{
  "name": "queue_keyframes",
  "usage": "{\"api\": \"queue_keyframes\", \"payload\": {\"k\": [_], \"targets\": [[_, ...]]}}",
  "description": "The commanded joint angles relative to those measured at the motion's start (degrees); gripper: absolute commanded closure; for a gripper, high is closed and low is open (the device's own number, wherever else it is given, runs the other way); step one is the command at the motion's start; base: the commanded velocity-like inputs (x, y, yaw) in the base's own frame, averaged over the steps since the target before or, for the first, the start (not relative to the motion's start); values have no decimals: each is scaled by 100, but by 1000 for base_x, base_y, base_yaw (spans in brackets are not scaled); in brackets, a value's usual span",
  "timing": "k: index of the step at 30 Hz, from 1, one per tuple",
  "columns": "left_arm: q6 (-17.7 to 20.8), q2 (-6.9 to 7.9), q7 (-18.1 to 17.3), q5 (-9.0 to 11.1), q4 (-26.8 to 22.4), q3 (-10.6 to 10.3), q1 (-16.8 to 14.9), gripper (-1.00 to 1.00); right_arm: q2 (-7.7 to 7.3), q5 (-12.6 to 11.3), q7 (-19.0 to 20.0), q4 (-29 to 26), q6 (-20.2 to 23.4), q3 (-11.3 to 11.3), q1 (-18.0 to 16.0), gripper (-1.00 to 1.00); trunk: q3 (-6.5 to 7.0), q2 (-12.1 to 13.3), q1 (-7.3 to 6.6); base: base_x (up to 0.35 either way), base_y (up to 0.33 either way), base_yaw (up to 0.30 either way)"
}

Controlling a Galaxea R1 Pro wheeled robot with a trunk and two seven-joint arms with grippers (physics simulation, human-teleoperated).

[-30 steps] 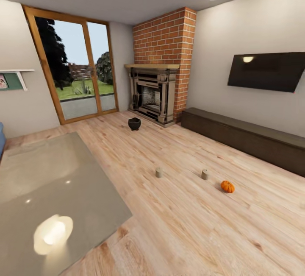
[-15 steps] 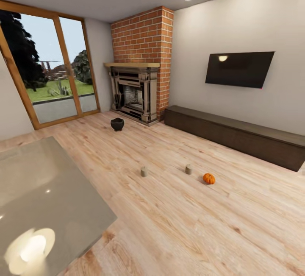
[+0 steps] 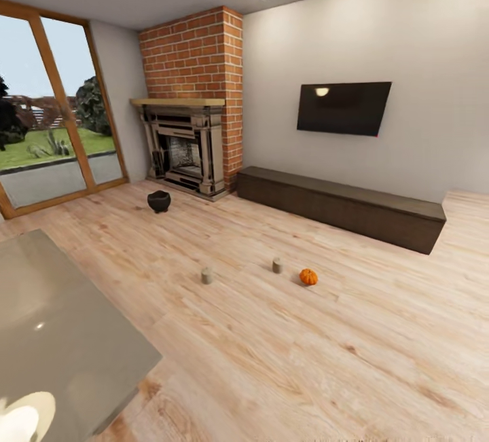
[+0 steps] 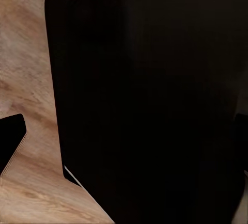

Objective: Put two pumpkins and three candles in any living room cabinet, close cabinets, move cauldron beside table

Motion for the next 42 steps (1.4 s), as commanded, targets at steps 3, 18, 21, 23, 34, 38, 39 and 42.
{"api": "queue_keyframes", "payload": {"k": [3,18,21,23,34,38,39,42], "targets": [[0,0,1,0,0,0,0,-100,0,0,0,0,0,0,0,-100,-9,0,0,0,0,-280],[0,0,-1,0,0,0,0,-100,-10,8,0,-9,8,5,0,-100,-46,0,0,0,0,-207],[0,0,1,0,0,0,0,-100,-15,9,0,-11,4,1,0,-100,-65,0,0,0,0,-100],[0,0,2,1,0,0,0,-100,-16,9,0,-10,2,0,0,-100,-79,0,0,0,0,-120],[0,0,2,0,0,0,0,-100,-18,0,0,-10,0,0,0,-100,-161,0,0,0,0,-138],[0,0,1,0,1,0,0,-100,-18,0,0,-10,0,0,0,-100,-191,0,0,0,0,-164],[0,0,2,0,0,0,0,-100,-18,0,0,-9,0,0,0,-100,-198,0,0,0,0,-181],[0,0,1,0,0,0,0,-100,-18,0,0,-10,0,0,0,-100,-219,0,0,0,0,-198]]}}
